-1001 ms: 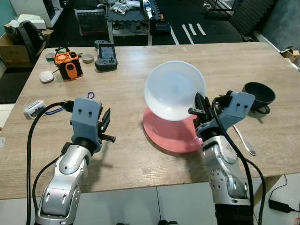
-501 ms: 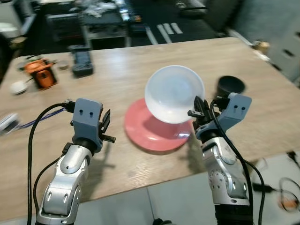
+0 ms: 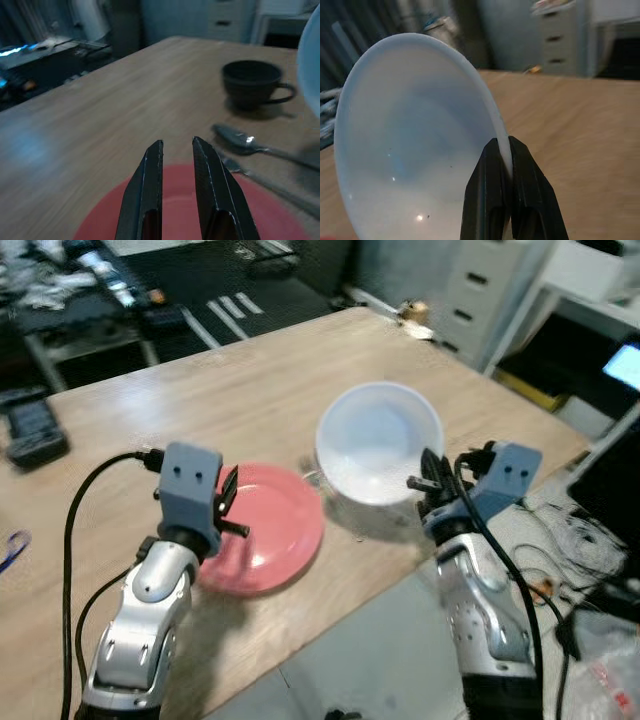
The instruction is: Setting the table
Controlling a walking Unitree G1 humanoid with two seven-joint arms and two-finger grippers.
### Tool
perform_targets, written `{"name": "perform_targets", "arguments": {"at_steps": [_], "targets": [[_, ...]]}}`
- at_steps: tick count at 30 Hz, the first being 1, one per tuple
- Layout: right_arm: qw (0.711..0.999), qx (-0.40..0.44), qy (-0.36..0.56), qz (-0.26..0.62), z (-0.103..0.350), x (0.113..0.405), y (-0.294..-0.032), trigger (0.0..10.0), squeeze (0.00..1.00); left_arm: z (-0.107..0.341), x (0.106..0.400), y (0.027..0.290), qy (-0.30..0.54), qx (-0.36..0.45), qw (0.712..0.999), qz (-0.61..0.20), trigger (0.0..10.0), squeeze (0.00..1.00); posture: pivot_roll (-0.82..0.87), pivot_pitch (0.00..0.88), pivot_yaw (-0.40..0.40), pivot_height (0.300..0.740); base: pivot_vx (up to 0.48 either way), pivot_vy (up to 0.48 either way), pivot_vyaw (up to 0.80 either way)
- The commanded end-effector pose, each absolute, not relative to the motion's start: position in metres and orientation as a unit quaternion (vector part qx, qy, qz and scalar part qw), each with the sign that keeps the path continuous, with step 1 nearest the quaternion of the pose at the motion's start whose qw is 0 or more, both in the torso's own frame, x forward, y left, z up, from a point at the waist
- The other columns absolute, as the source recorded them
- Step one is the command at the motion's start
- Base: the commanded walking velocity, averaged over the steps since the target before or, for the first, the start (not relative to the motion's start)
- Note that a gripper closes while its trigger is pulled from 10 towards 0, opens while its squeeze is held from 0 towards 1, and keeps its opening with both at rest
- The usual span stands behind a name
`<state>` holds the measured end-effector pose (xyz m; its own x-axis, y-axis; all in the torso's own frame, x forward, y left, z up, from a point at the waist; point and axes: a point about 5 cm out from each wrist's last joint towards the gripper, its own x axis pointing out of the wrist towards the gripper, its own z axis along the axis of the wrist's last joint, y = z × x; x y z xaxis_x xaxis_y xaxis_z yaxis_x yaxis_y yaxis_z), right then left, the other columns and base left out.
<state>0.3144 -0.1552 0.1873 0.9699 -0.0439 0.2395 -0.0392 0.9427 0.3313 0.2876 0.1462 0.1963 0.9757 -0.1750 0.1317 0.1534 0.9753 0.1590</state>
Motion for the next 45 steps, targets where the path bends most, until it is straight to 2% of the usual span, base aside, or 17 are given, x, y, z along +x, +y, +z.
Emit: {"name": "perform_targets", "arguments": {"at_steps": [1,19,45], "targets": [[0.977,0.175,-0.118,-0.008,0.183,0.314,-0.156,10.0,0.0,0.191,0.289,0.148,-0.062,0.086,0.991,-0.083,10.0,0.0,0.04,0.047,0.061,0.74,0.0,0.0,-0.8],[0.979,0.168,-0.118,-0.019,0.18,0.312,-0.16,10.0,0.0,0.201,0.293,0.136,-0.086,0.101,0.982,-0.134,10.0,0.0,0.03,0.049,0.069,0.74,0.0,0.0,-0.8],[0.981,0.16,-0.112,-0.013,0.178,0.312,-0.158,10.0,0.0,0.194,0.29,0.133,-0.079,0.097,0.982,-0.141,10.0,0.0,0.03,0.05,0.062,0.74,0.0,0.0,-0.8]]}}
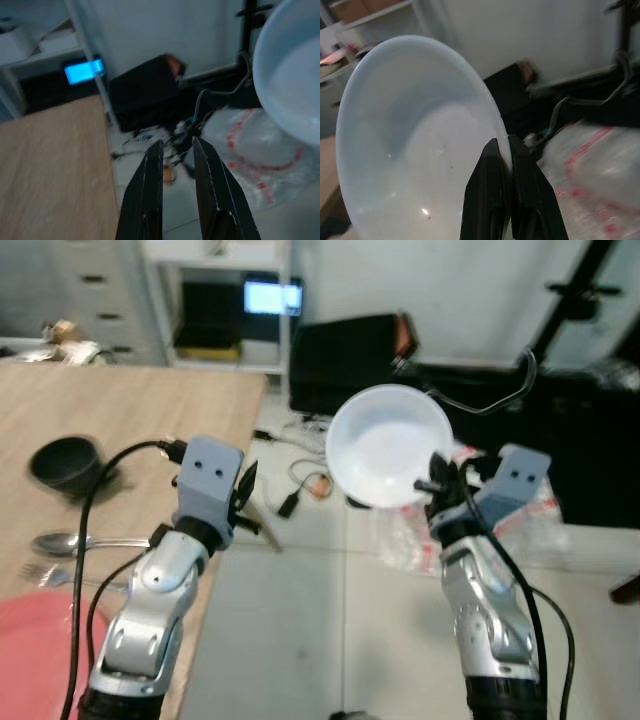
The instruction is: Setting the table
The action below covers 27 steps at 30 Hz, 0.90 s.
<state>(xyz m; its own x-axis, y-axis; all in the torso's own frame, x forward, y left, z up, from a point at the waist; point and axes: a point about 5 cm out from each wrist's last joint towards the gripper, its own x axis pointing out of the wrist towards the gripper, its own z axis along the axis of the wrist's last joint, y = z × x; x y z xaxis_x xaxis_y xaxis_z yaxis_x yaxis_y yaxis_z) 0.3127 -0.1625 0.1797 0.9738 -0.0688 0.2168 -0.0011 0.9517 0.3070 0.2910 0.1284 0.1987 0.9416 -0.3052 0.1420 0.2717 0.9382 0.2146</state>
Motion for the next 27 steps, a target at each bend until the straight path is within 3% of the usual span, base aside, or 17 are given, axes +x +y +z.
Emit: {"name": "perform_targets", "arguments": {"at_steps": [1,27], "targets": [[0.981,0.16,-0.112,-0.012,0.1783,0.3117,-0.1576,10.0,0.0,0.1944,0.2895,0.1321,-0.079,0.096,0.982,-0.142,10.0,0.0,0.03,0.05,0.062,0.74,0.0,0.0,-0.8],[0.982,0.155,-0.111,-0.01,0.1781,0.3121,-0.1577,10.0,0.0,0.1917,0.2899,0.1302,-0.079,0.097,0.981,-0.146,10.0,0.0,0.02,0.038,0.063,0.74,0.0,0.0,-0.8]]}}
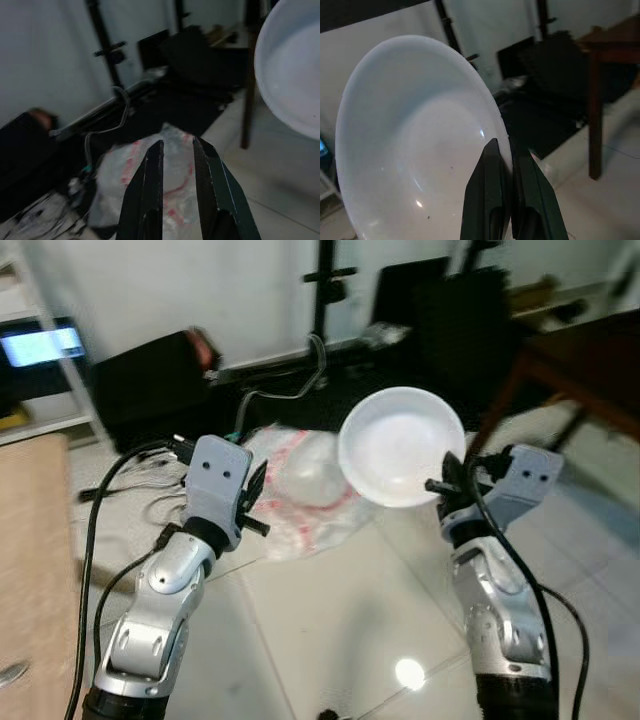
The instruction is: Setting the table
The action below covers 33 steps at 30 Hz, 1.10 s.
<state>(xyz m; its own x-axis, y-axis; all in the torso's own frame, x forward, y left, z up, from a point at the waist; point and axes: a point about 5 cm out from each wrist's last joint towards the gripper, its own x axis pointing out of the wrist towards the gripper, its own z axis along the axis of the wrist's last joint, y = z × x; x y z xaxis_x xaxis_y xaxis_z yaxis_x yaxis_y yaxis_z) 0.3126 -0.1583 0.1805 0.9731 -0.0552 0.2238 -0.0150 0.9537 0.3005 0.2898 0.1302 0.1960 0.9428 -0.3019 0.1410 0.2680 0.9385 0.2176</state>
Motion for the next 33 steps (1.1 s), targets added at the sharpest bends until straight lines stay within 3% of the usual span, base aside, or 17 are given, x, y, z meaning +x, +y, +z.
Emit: {"name": "perform_targets", "arguments": {"at_steps": [1,33], "targets": [[0.982,0.155,-0.111,-0.01,0.1781,0.3121,-0.1576,10.0,0.0,0.1918,0.2901,0.1301,-0.079,0.097,0.981,-0.146,10.0,0.0,0.02,0.038,0.063,0.74,0.0,0.0,-0.8],[0.982,0.156,-0.11,-0.014,0.1777,0.311,-0.1579,10.0,0.0,0.1967,0.2901,0.1231,-0.091,0.077,0.979,-0.166,10.0,0.0,0.02,0.047,0.067,0.74,0.0,0.0,-0.8]]}}
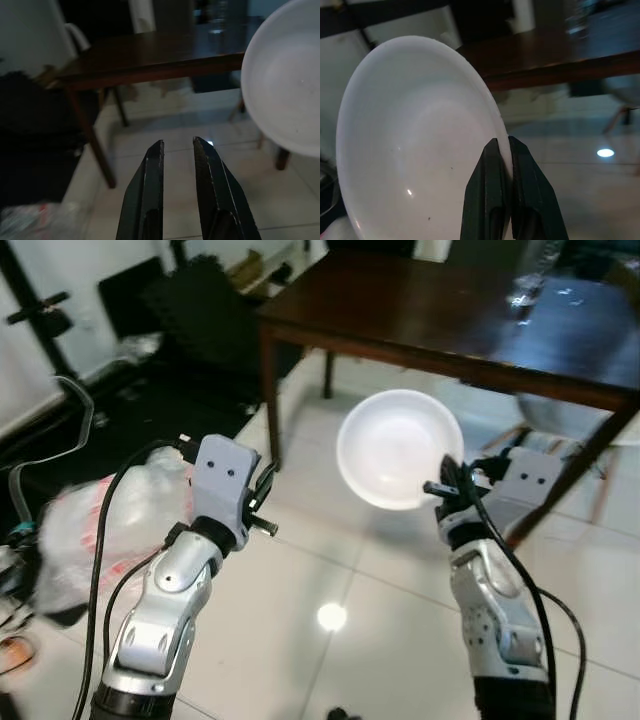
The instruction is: Setting the table
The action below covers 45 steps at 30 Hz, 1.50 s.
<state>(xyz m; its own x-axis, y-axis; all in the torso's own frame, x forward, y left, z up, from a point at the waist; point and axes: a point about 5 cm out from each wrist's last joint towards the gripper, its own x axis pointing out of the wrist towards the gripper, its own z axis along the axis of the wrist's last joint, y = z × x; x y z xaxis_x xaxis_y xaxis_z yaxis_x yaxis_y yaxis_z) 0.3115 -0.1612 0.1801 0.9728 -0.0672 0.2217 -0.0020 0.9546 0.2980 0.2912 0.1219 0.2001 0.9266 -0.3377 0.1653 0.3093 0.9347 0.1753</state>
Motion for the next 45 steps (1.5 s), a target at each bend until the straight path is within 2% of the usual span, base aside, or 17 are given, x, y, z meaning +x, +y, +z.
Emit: {"name": "perform_targets", "arguments": {"at_steps": [1,6,12,39,45], "targets": [[0.981,0.156,-0.11,-0.014,0.1778,0.3109,-0.1582,10.0,0.0,0.1973,0.2905,0.1232,-0.093,0.077,0.979,-0.164,10.0,0.0,0.01,0.049,0.065,0.74,0.0,0.0,-0.8],[0.981,0.156,-0.11,-0.015,0.178,0.3108,-0.1584,10.0,0.0,0.1978,0.2917,0.1238,-0.094,0.079,0.979,-0.162,10.0,0.0,0.01,0.049,0.066,0.74,0.0,0.0,-0.8],[0.981,0.157,-0.112,-0.016,0.1785,0.3106,-0.1586,10.0,0.0,0.1989,0.2924,0.124,-0.1,0.084,0.978,-0.161,10.0,0.0,0.01,0.05,0.068,0.74,0.341,0.0,-0.79],[0.981,0.158,-0.115,-0.016,0.179,0.3102,-0.158,10.0,0.0,0.2003,0.2943,0.1209,-0.109,0.084,0.977,-0.165,10.0,0.0,0.01,0.054,0.066,0.74,0.48,0.0,0.0],[0.98,0.159,-0.114,-0.017,0.1789,0.3104,-0.1585,10.0,0.0,0.2002,0.2945,0.1201,-0.109,0.083,0.977,-0.166,10.0,0.0,0.0,0.055,0.064,0.74,0.48,0.0,-0.45]]}}
